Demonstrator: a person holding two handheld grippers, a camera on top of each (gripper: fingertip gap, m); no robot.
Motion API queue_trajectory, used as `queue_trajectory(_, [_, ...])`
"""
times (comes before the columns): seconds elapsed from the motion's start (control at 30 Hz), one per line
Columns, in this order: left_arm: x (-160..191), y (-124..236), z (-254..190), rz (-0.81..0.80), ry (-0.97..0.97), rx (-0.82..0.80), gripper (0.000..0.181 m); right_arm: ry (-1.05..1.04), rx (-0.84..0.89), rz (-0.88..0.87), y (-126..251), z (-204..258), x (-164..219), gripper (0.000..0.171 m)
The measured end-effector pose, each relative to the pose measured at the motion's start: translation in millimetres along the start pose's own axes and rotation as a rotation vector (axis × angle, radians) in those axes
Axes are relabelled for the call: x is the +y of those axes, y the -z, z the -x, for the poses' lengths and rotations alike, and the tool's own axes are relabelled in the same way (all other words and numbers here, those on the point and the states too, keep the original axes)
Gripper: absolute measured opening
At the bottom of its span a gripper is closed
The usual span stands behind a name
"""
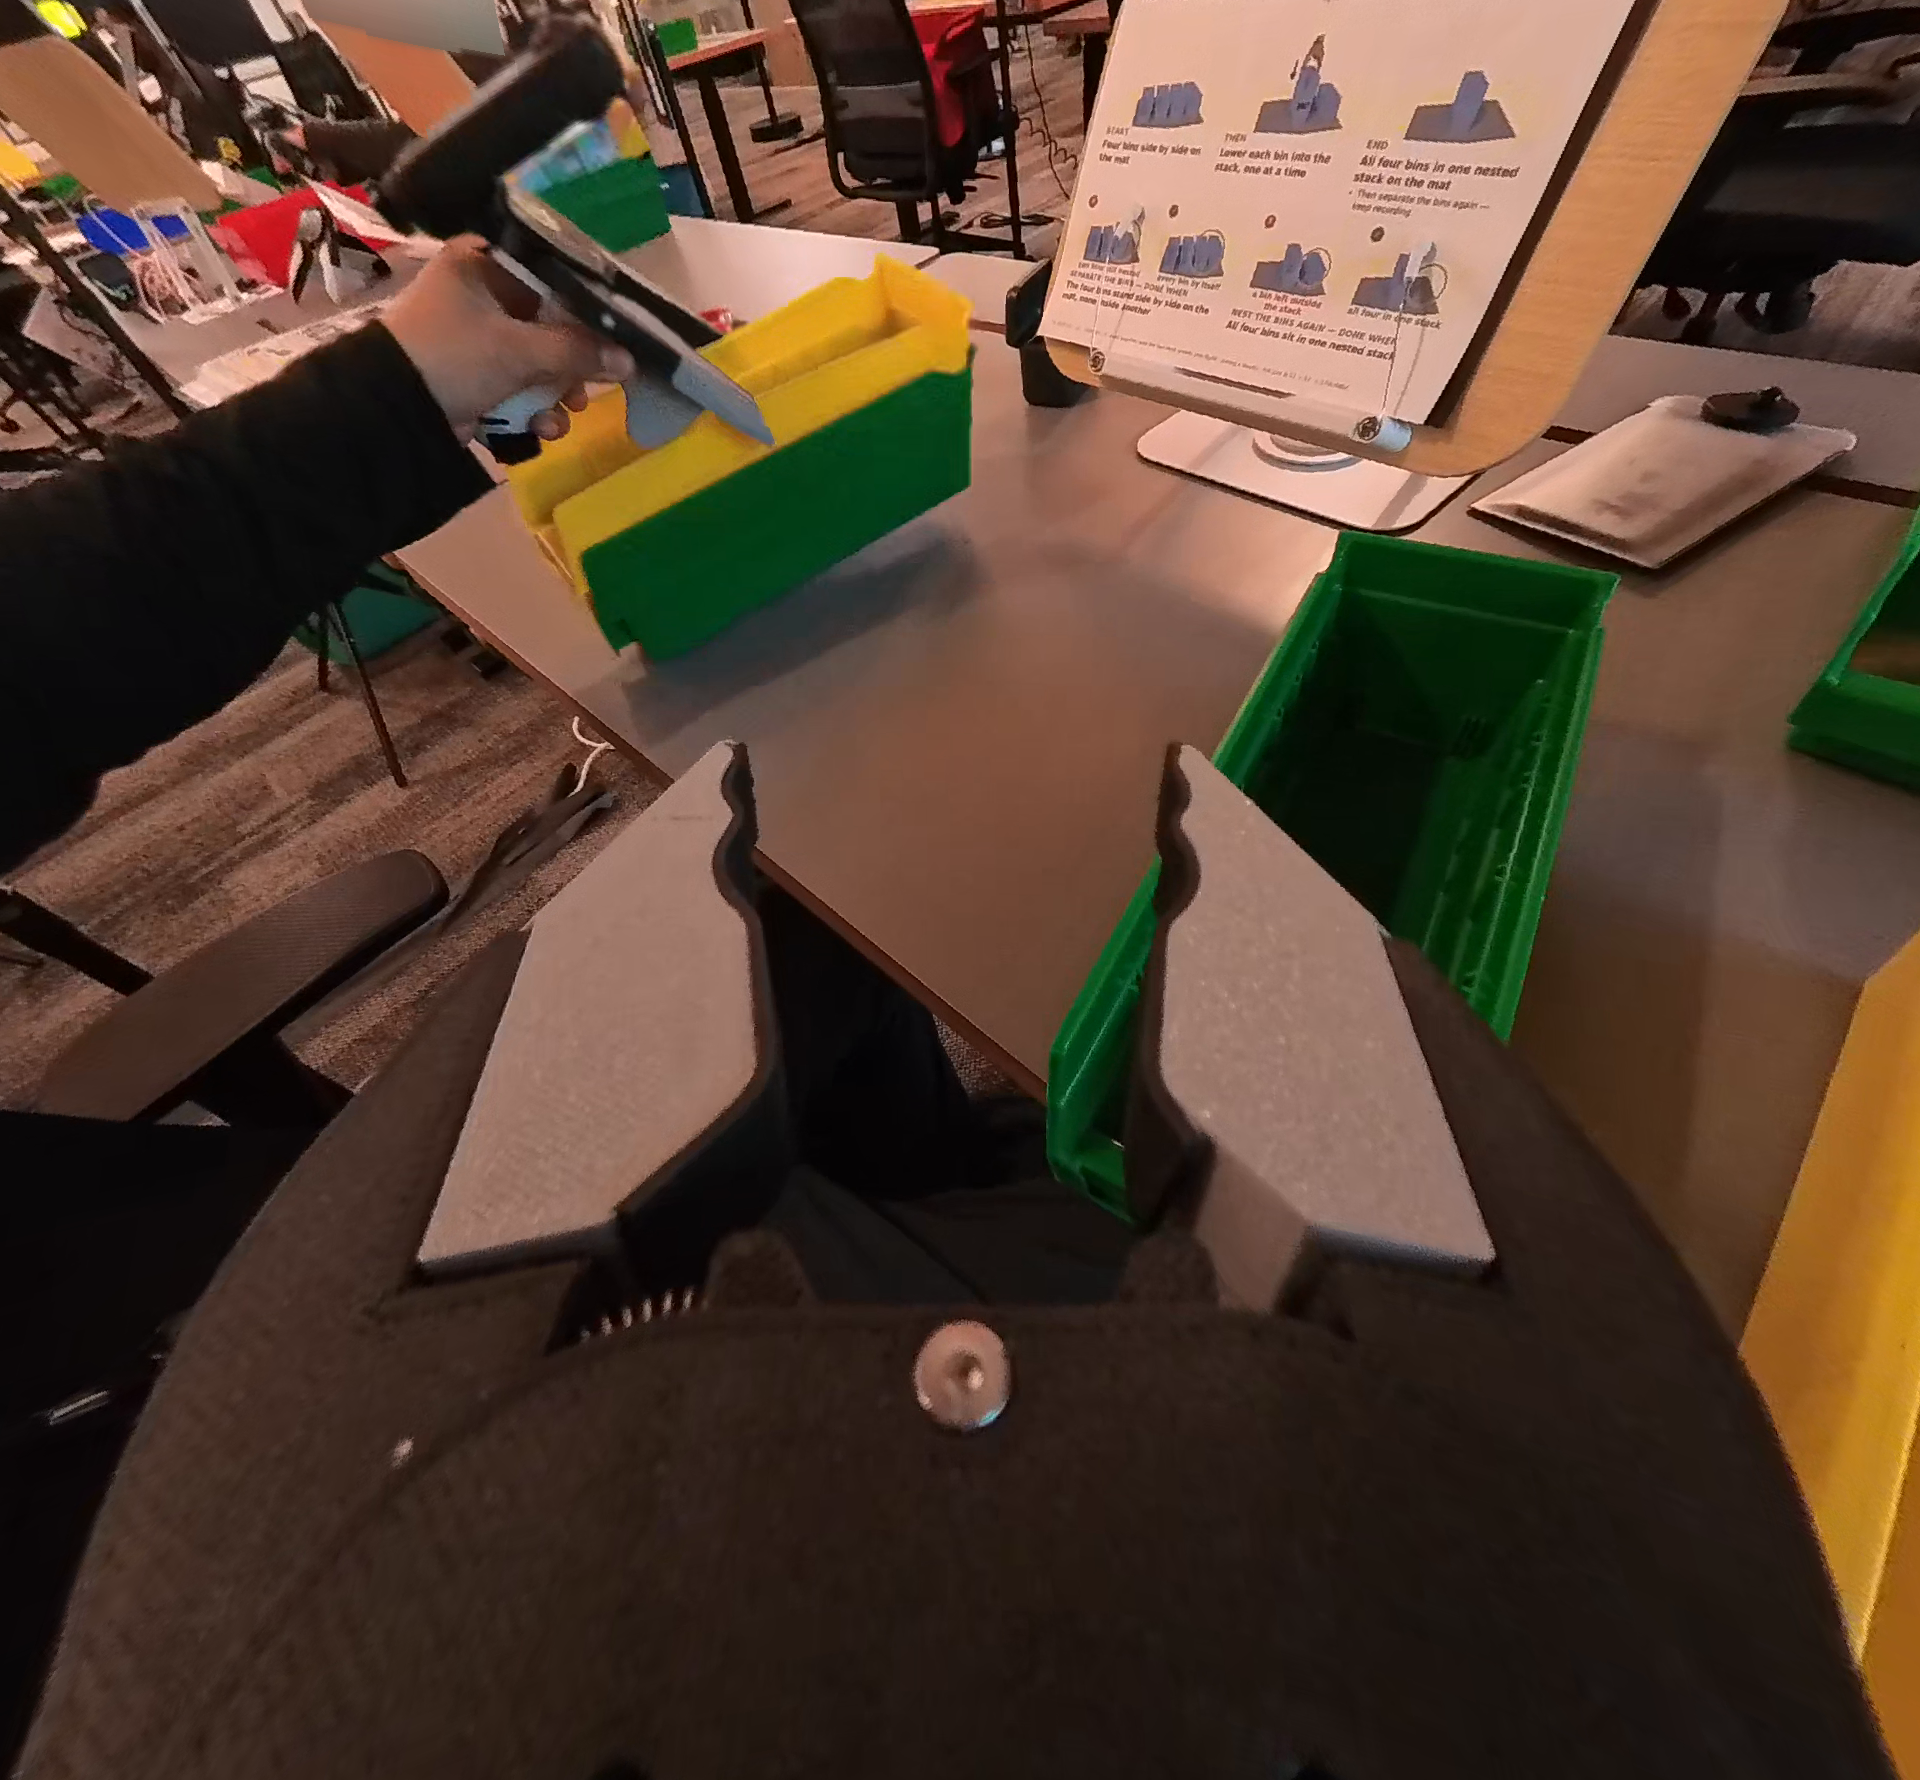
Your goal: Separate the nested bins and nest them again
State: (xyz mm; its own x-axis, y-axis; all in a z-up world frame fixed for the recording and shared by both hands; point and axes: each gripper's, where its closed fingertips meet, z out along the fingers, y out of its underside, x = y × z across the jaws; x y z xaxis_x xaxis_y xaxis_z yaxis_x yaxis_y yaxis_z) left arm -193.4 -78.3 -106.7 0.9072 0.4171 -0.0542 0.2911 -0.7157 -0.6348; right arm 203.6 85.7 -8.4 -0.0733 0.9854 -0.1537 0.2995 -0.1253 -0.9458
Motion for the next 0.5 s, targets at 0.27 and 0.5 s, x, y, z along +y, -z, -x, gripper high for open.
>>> queue_trajectory(0.27, [-21.1, 21.5, -12.1, -0.192, -0.056, 0.025, 0.097, -0.002, -0.004, 0.02, -5.2, 0.3, 3.6, 0.076])
queue_trajectory(0.5, [-25.4, 39.8, -10.9, -0.238, 0.012, 0.034, 0.095, 0.007, -0.012, 0.039, -9.0, 4.0, 6.7, 0.076])
